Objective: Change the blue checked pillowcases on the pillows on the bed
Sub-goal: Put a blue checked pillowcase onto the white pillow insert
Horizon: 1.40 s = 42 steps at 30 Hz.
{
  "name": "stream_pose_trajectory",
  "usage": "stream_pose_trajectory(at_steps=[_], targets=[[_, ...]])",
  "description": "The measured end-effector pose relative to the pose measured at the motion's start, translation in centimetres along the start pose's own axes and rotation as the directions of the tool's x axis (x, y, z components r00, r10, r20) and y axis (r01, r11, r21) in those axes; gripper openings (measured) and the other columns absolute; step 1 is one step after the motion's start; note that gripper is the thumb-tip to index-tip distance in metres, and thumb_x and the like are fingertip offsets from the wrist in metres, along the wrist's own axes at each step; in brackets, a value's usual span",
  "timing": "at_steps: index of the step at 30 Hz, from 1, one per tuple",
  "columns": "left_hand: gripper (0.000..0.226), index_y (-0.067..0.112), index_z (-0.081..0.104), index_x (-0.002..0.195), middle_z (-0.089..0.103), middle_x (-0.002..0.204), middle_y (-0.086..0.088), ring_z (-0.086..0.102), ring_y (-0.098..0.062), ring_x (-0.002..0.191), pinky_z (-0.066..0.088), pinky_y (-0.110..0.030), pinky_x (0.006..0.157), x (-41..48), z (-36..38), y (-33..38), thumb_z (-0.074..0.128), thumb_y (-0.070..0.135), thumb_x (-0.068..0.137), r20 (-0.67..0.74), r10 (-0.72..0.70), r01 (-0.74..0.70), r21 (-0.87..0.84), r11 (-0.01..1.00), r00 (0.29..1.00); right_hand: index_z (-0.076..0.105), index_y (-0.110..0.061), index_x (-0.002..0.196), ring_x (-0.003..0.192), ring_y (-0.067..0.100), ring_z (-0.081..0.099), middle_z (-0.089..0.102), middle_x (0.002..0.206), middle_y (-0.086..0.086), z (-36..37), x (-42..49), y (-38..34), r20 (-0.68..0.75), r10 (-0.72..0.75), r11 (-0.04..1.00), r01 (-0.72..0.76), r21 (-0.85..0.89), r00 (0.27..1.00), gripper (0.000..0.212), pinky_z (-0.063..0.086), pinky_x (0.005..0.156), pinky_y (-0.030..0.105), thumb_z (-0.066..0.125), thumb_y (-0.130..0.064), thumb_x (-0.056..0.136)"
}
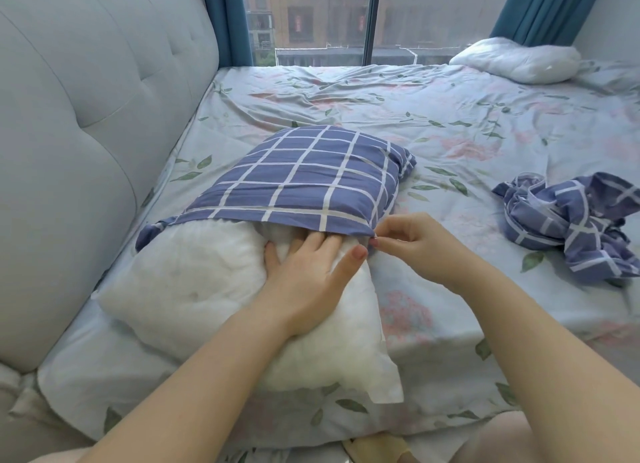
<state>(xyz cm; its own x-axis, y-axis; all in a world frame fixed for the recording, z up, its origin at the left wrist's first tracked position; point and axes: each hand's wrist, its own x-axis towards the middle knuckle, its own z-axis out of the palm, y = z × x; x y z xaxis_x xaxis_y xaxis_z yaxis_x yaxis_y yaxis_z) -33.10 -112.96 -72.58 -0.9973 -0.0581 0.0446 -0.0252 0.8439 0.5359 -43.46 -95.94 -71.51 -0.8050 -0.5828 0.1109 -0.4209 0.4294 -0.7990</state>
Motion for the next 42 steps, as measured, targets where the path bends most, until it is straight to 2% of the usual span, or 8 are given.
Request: stream_pose_trajectory(at_steps=[8, 13, 17, 26, 30, 34, 39, 42], targets=[[0.091, 0.052, 0.034, 0.142, 0.025, 0.157, 0.017, 0.011, -0.013, 0.147, -0.005, -0.062, 0.115, 0.5, -1.3, 0.5, -0.013, 0.076, 0.068, -0.114, -0.001, -0.003, -0.038, 0.999, 0.994, 0.055, 0.003, 0.085, 0.067, 0.011, 0.052, 0.057, 0.072, 0.005, 0.8, -0.3, -2.9, 0.034, -0.031, 0.988, 0.026, 0.155, 0.999, 0.02, 0.044, 0.066, 0.031, 0.055, -0.013, 0.096], [0.048, 0.069, 0.022, 0.108, 0.026, 0.158, 0.018, 0.009, -0.004, 0.146, -0.007, -0.054, 0.118, 0.4, -2.6, 0.8, -0.01, 0.073, 0.072, -0.177, -0.012, -0.019, -0.172, 0.985, 0.984, 0.064, 0.0, 0.083, 0.068, 0.011, 0.062, 0.069, 0.071, 0.001, 1.0, -0.7, -2.6, -0.128, -0.003, 0.969, 0.035, 0.244, 0.992, 0.016, 0.051, 0.065, 0.03, 0.064, -0.012, 0.093], [0.06, 0.059, 0.017, 0.123, 0.023, 0.159, 0.017, 0.007, -0.004, 0.147, -0.007, -0.054, 0.118, 0.4, -2.4, 0.5, -0.011, 0.074, 0.071, -0.188, -0.025, -0.008, -0.172, 0.985, 0.982, 0.064, -0.003, 0.086, 0.08, 0.033, 0.061, 0.069, 0.084, 0.018, 0.9, -0.9, -2.6, -0.157, -0.021, 0.975, 0.055, 0.215, 0.987, 0.013, 0.05, 0.075, 0.051, 0.064, -0.014, 0.093], [0.086, 0.056, 0.033, 0.133, 0.031, 0.142, 0.025, 0.002, 0.012, 0.136, -0.013, -0.04, 0.119, 0.5, -2.9, 0.4, -0.012, 0.088, 0.067, -0.253, -0.069, -0.009, -0.293, 0.956, 0.965, 0.046, -0.005, 0.075, 0.063, 0.018, 0.04, 0.044, 0.065, 0.002, 2.3, -1.9, -5.7, 0.042, 0.001, 0.859, -0.022, 0.512, 0.999, 0.021, 0.032, 0.062, 0.029, 0.054, -0.014, 0.093], [0.022, 0.056, 0.016, 0.118, 0.008, 0.132, 0.033, 0.005, 0.009, 0.131, -0.007, -0.026, 0.121, 0.4, -4.2, 2.0, 0.015, 0.062, 0.097, -0.234, -0.266, 0.097, -0.554, 0.827, 0.935, 0.041, -0.016, 0.063, 0.054, 0.011, 0.031, 0.035, 0.059, -0.004, 3.4, -2.9, -7.2, 0.178, -0.022, 0.846, -0.076, 0.527, 0.984, 0.032, 0.027, 0.05, 0.019, 0.051, -0.013, 0.093], [0.121, 0.032, 0.03, 0.15, 0.019, 0.163, 0.003, 0.011, -0.014, 0.151, 0.007, -0.037, 0.124, 0.8, -4.7, 1.2, 0.02, 0.102, 0.052, -0.142, -0.367, 0.193, -0.65, 0.735, 0.919, 0.032, -0.011, 0.066, 0.056, 0.015, 0.028, 0.027, 0.066, 0.006, 3.0, -3.9, -7.8, 0.314, -0.025, 0.74, -0.194, 0.645, 0.949, 0.028, 0.023, 0.052, 0.026, 0.052, -0.017, 0.085], [0.099, 0.029, 0.048, 0.136, 0.039, 0.155, -0.003, 0.027, -0.013, 0.145, 0.013, -0.024, 0.12, -0.3, -3.6, 2.2, 0.007, 0.078, 0.06, 0.03, -0.192, 0.181, -0.49, 0.853, 0.981, 0.066, -0.006, 0.081, 0.068, 0.038, 0.056, 0.056, 0.077, 0.03, 3.9, -1.8, -5.6, 0.219, 0.399, 0.777, -0.455, 0.436, 0.891, 0.035, 0.046, 0.063, 0.039, 0.05, -0.034, 0.095], [0.092, 0.026, 0.058, 0.132, 0.05, 0.143, 0.006, 0.042, -0.009, 0.126, 0.022, -0.008, 0.093, -1.3, -3.1, 3.0, 0.006, 0.073, 0.072, 0.259, -0.106, 0.187, -0.314, 0.931, 0.96, 0.062, -0.009, 0.082, 0.061, 0.024, 0.06, 0.064, 0.072, 0.012, 1.9, -1.4, -4.0, -0.091, 0.619, 0.707, -0.503, 0.497, 0.78, 0.05, 0.048, 0.059, 0.03, 0.039, -0.049, 0.1]])
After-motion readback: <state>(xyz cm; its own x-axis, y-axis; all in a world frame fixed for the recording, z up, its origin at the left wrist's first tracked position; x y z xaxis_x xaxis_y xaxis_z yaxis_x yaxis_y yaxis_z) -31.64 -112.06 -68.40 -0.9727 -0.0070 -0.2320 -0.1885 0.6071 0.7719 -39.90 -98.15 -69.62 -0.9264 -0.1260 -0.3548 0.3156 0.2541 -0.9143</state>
